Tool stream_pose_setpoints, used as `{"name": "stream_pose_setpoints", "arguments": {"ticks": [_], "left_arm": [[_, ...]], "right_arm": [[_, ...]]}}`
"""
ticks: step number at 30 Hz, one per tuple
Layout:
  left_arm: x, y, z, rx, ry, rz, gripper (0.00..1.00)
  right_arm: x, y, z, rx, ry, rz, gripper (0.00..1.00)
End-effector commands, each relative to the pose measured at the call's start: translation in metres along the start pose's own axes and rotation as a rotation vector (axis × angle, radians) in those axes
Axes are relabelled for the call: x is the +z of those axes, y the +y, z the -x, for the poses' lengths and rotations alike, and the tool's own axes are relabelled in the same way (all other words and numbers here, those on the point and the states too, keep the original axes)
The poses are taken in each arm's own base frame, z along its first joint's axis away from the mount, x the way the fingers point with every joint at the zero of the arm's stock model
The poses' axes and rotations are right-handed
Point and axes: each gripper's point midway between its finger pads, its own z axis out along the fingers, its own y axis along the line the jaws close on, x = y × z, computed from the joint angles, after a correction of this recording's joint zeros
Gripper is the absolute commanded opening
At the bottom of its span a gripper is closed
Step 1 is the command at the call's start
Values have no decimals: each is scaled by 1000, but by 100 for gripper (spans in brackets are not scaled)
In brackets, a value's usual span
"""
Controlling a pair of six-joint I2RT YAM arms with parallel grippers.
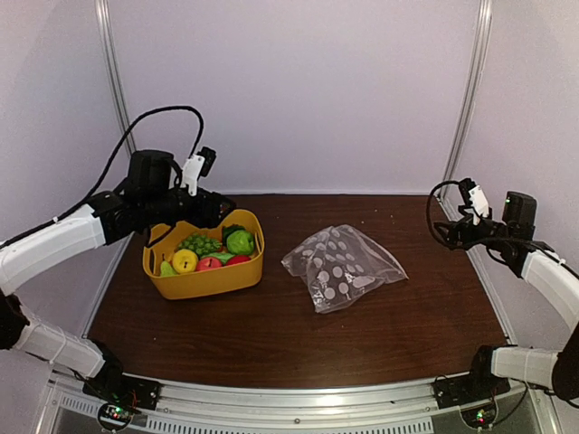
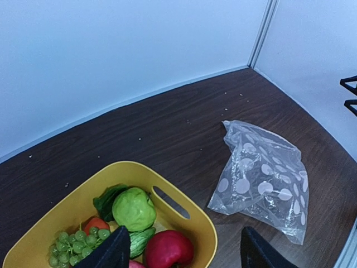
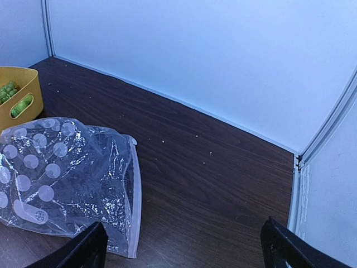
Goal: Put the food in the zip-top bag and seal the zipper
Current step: Adjust the bin at the corner of the board.
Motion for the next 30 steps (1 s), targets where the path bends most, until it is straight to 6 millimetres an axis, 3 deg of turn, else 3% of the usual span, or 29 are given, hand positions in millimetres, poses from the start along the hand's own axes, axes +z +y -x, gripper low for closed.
{"name": "stream_pose_setpoints", "arguments": {"ticks": [1, 5, 8, 13, 17, 23, 30], "left_arm": [[25, -12, -5, -68, 119, 10, 68], [47, -29, -12, -18, 205, -16, 62], [35, -40, -27, 163, 316, -48, 62], [4, -17, -64, 357, 437, 32, 65], [-8, -7, -72, 459, 402, 58, 73], [4, 6, -119, 565, 560, 58, 74], [19, 16, -134, 551, 633, 37, 59]], "right_arm": [[2, 10, -2, -7, 13, 58, 96], [-1, 13, 1, -19, 1, 66, 95], [-3, 14, 5, -25, -11, 67, 95], [-7, 19, 9, -38, -30, 86, 94], [-6, 25, 11, -40, -24, 116, 93], [-6, 28, 10, -45, -22, 131, 92], [-6, 29, 9, -51, -17, 136, 92]]}}
